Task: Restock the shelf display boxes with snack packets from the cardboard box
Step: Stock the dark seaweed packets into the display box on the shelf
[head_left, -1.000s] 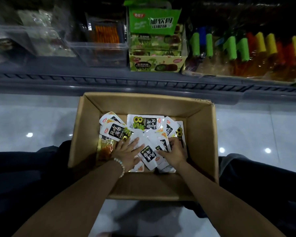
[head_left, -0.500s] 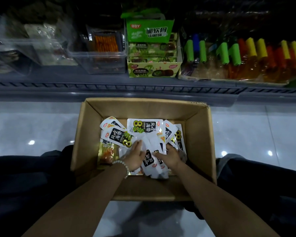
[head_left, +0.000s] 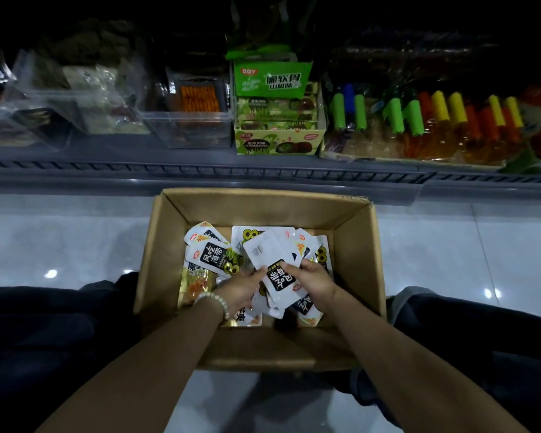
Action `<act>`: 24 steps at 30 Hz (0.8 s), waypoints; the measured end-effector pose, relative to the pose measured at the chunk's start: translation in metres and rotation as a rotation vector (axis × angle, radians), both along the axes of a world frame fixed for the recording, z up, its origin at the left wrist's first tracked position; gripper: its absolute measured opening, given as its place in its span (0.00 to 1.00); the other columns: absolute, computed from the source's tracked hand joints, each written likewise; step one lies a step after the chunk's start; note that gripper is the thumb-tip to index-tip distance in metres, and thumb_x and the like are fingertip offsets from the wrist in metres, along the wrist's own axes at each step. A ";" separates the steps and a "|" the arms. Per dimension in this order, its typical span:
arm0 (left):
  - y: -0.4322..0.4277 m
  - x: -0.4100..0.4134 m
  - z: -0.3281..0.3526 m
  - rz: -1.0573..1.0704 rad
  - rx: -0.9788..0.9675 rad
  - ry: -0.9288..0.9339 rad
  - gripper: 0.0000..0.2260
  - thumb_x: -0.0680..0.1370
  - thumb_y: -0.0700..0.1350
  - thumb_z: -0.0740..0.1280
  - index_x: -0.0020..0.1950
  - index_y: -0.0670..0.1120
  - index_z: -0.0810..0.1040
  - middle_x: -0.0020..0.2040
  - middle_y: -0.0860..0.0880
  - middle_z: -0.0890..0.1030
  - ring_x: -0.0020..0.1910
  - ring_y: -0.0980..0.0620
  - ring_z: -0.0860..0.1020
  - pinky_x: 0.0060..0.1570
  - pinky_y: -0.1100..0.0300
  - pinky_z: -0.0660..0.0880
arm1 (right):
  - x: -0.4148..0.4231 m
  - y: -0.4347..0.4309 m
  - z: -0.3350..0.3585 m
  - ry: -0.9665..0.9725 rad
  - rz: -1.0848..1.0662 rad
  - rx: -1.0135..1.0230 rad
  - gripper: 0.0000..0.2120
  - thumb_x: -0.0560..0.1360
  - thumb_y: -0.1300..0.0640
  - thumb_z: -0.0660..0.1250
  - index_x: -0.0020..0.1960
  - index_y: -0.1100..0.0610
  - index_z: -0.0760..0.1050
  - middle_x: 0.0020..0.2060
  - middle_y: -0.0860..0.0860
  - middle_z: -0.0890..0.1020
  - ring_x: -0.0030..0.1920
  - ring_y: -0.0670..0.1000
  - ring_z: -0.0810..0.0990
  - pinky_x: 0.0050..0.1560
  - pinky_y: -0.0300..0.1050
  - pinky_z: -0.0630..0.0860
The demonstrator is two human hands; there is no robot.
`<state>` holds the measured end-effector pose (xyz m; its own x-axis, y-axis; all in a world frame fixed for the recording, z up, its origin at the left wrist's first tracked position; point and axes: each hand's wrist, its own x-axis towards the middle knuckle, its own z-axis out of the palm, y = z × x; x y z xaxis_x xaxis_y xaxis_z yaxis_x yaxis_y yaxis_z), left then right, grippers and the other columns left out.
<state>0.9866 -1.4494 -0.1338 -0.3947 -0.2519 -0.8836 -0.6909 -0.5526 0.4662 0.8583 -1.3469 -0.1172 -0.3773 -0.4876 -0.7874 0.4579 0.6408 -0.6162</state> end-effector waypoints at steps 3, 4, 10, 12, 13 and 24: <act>-0.007 -0.003 0.025 0.014 0.030 0.052 0.08 0.77 0.54 0.66 0.54 0.53 0.78 0.58 0.49 0.81 0.58 0.47 0.79 0.62 0.46 0.74 | -0.005 -0.004 0.023 -0.012 0.055 -0.045 0.04 0.77 0.57 0.67 0.51 0.53 0.79 0.51 0.53 0.83 0.48 0.52 0.81 0.44 0.44 0.75; -0.010 -0.003 0.036 0.024 -0.004 0.058 0.09 0.76 0.54 0.68 0.53 0.53 0.79 0.57 0.49 0.82 0.57 0.47 0.79 0.60 0.47 0.75 | -0.005 -0.006 0.032 -0.027 0.060 -0.068 0.05 0.77 0.58 0.66 0.51 0.54 0.79 0.50 0.53 0.83 0.47 0.52 0.81 0.46 0.45 0.77; -0.032 -0.016 0.101 0.064 -0.119 0.233 0.13 0.76 0.52 0.68 0.60 0.51 0.76 0.59 0.55 0.78 0.59 0.54 0.74 0.64 0.54 0.67 | -0.012 -0.021 0.101 0.060 0.148 -0.152 0.11 0.75 0.54 0.69 0.55 0.58 0.80 0.51 0.57 0.84 0.45 0.54 0.82 0.48 0.46 0.78; -0.038 -0.020 0.123 0.115 -0.130 0.306 0.14 0.77 0.47 0.68 0.62 0.48 0.75 0.60 0.51 0.79 0.56 0.52 0.77 0.60 0.55 0.73 | -0.012 -0.018 0.125 0.070 0.177 -0.156 0.15 0.75 0.53 0.70 0.57 0.61 0.79 0.50 0.56 0.84 0.45 0.51 0.82 0.41 0.40 0.79; -0.040 -0.022 0.133 0.143 -0.119 0.339 0.16 0.76 0.45 0.69 0.64 0.46 0.74 0.61 0.47 0.80 0.54 0.49 0.80 0.55 0.54 0.77 | -0.012 -0.016 0.137 0.075 0.183 -0.163 0.16 0.75 0.52 0.70 0.57 0.61 0.79 0.50 0.55 0.84 0.45 0.49 0.82 0.38 0.38 0.78; -0.055 -0.016 0.258 0.073 -0.203 0.538 0.21 0.71 0.42 0.73 0.63 0.41 0.75 0.58 0.42 0.82 0.55 0.46 0.81 0.52 0.53 0.79 | -0.017 -0.013 0.266 0.334 0.020 -0.245 0.17 0.66 0.59 0.78 0.53 0.62 0.81 0.46 0.58 0.85 0.46 0.57 0.84 0.50 0.51 0.80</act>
